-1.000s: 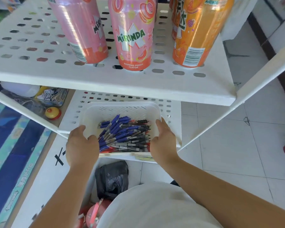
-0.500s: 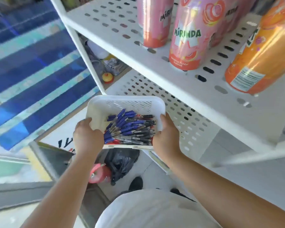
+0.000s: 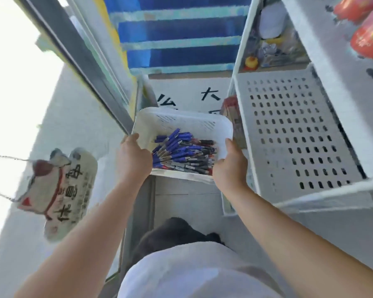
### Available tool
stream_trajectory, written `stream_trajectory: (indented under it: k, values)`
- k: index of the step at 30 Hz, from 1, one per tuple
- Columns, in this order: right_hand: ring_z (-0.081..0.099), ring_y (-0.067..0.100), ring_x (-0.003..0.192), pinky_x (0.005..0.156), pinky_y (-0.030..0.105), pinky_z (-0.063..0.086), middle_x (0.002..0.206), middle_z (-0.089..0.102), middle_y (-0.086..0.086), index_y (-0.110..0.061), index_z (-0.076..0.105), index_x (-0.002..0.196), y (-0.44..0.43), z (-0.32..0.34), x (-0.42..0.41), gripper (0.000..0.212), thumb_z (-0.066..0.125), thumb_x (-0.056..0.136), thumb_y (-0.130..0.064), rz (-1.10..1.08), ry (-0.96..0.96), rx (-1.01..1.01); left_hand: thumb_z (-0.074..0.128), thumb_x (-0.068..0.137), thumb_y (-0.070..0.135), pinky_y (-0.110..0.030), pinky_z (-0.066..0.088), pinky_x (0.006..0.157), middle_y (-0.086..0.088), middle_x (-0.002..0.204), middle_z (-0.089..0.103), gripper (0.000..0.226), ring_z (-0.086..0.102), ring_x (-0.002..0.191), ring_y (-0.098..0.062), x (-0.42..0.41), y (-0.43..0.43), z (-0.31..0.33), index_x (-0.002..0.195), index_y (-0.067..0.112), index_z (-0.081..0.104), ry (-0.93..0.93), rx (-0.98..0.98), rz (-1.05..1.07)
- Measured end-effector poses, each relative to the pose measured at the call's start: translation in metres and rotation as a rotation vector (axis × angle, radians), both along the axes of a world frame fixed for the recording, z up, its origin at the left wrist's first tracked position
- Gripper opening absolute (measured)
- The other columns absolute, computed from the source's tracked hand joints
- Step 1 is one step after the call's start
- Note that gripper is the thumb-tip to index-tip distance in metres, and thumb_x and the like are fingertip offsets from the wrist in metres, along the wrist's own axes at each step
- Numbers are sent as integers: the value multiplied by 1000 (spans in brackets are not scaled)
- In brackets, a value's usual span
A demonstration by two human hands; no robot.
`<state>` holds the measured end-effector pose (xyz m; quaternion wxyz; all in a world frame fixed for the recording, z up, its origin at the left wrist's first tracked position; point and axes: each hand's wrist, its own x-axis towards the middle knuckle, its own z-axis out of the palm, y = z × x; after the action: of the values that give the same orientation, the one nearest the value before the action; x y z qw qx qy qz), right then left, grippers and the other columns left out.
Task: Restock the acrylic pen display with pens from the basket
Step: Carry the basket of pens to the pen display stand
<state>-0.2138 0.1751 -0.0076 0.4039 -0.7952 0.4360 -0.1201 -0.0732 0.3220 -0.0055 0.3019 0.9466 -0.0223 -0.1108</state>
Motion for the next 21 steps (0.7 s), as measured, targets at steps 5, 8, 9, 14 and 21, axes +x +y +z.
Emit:
stream_trajectory:
  k: [5, 8, 9, 14, 21]
  values:
    - [49, 37, 125, 101, 38, 39, 137, 53, 23, 7, 50, 131, 31, -8, -24, 45, 43, 88, 16, 91, 36, 4, 47, 85, -2, -37, 37, 106, -10, 146, 49, 61, 47, 132, -29, -44, 48, -13, 145, 9, 46, -16, 41, 75]
    - [50, 41, 123, 99, 45, 41, 136, 53, 24, 9, 49, 130, 49, -14, -44, 43, 42, 88, 16, 120, 54, 5, 46, 88, -2, -33, 34, 109, -7, 150, 46, 59, 43, 137, -25, -69, 69, -18, 146, 8, 45, -16, 32, 108]
    - [50, 41, 124, 99, 45, 41, 137, 52, 24, 9, 49, 130, 55, -16, -52, 42, 42, 89, 16, 119, 62, 11, 46, 89, -2, -33, 33, 110, -7, 150, 45, 58, 42, 138, -24, -77, 75, -20, 146, 8, 45, -26, 27, 108]
    - [50, 37, 124, 99, 39, 40, 138, 53, 21, 8, 49, 131, 84, -21, -106, 43, 43, 89, 16, 126, 50, -11, 46, 88, 0, -35, 36, 108, -9, 148, 47, 58, 45, 134, -26, -129, 105, -27, 146, 8, 45, -25, 32, 86]
    - [52, 39, 115, 90, 36, 38, 129, 56, 21, 11, 52, 122, 108, -9, -194, 41, 42, 83, 19, 80, -6, -80, 42, 89, 0, -40, 39, 106, -10, 148, 46, 59, 45, 133, -29, -213, 131, -11, 147, 9, 44, -25, 30, 36]
